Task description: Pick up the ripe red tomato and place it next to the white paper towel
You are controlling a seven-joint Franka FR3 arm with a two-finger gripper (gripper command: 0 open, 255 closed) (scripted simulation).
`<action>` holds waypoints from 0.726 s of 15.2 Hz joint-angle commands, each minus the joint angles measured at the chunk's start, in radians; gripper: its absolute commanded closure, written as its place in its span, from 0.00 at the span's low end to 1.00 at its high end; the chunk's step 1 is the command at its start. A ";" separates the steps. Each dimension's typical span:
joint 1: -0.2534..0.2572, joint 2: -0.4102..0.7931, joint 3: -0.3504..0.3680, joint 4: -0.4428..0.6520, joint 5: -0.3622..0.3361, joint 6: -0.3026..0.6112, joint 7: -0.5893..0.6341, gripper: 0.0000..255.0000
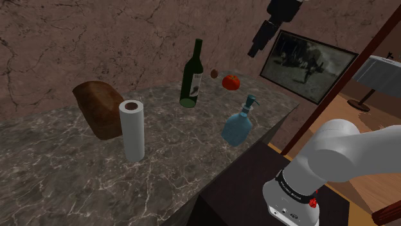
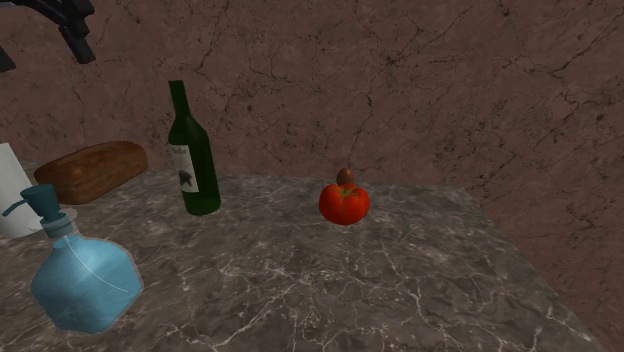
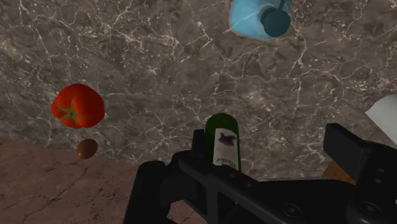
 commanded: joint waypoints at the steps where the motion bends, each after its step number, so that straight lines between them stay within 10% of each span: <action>1: 0.000 0.000 0.000 0.000 0.000 0.000 0.000 0.00; 11: -0.090 0.188 0.081 -0.153 -0.230 0.289 0.037 0.00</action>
